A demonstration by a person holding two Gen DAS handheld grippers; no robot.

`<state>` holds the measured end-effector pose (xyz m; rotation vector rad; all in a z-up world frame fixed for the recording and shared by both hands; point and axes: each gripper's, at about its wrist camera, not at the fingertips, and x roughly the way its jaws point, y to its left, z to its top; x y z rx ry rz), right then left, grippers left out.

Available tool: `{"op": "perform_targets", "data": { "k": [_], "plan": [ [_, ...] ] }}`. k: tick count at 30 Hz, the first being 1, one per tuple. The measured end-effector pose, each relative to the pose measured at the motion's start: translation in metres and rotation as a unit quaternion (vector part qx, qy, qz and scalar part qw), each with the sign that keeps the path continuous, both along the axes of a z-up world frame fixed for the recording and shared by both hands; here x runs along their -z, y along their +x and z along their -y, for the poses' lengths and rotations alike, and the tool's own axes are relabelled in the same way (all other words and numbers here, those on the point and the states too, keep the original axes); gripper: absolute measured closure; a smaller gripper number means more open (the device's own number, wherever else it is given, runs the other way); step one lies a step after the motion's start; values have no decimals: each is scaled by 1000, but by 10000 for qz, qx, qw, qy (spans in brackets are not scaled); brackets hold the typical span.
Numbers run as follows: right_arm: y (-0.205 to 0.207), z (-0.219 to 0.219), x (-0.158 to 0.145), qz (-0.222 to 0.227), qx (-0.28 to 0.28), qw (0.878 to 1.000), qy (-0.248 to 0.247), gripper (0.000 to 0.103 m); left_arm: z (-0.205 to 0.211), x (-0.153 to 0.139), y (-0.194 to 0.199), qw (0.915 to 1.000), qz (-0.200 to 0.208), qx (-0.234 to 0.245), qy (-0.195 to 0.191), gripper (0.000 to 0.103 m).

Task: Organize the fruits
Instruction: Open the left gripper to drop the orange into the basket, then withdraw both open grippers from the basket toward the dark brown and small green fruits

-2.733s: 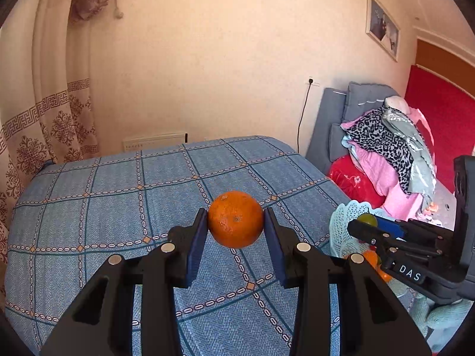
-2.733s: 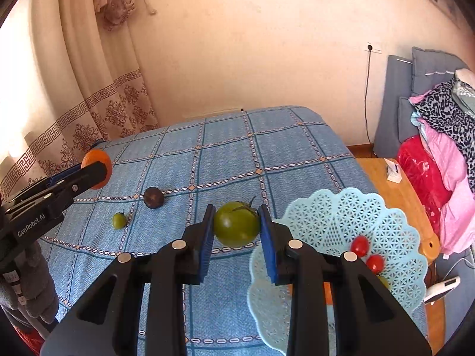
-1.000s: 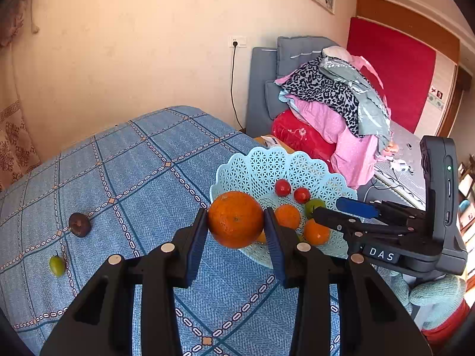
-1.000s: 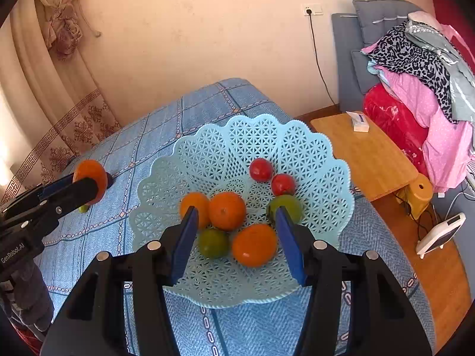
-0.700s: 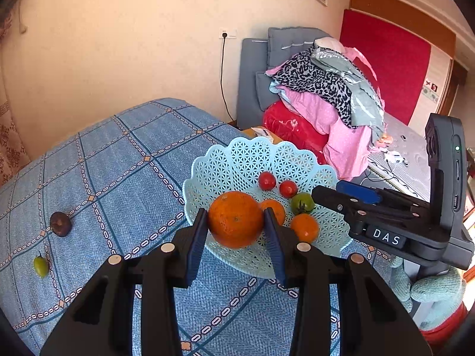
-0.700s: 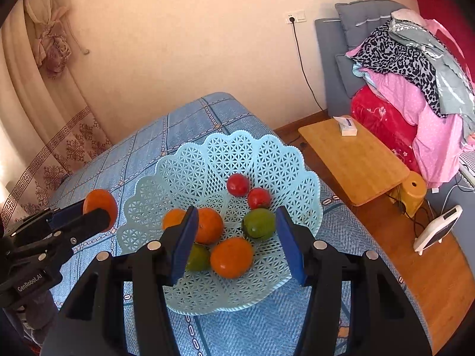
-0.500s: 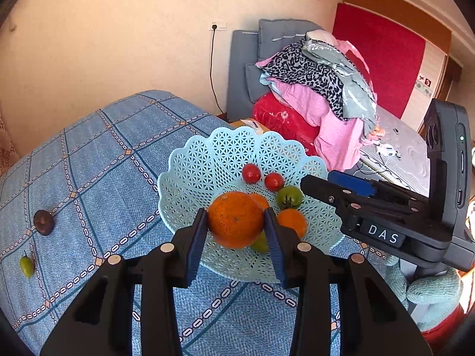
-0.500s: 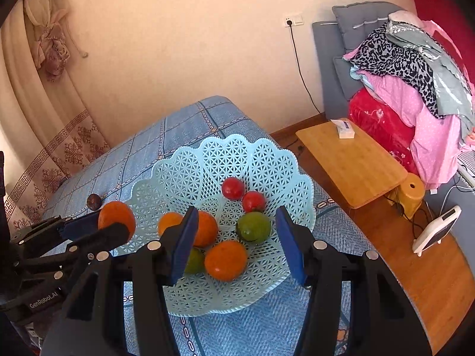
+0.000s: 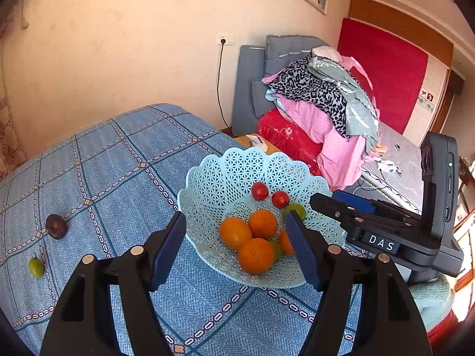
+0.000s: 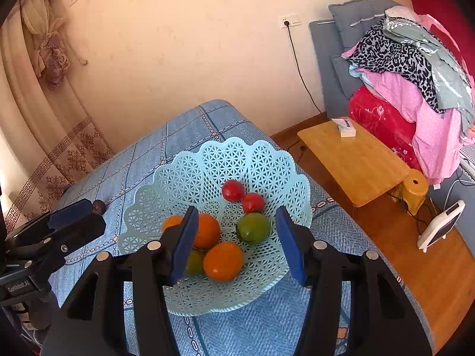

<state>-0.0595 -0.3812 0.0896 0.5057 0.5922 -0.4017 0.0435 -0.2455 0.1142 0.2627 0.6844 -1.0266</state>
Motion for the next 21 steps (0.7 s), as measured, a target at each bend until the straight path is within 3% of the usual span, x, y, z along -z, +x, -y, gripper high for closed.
{"op": "perform_targets", "data": {
  "k": [2,14,21],
  "plan": [
    [1,-3,-1,-2,-40,10000,-24,47,-5,-4,1,9999,59,-88,-49,23],
    [15,-28,-10,-54,-231,9988,-427,41,-26,-14,15,9989,49,-440,-152,23],
    [27,-46,-16,-45,-375,9968,-701,31,-40,-15,23,9975,110,-689,-69,23]
  ]
}}
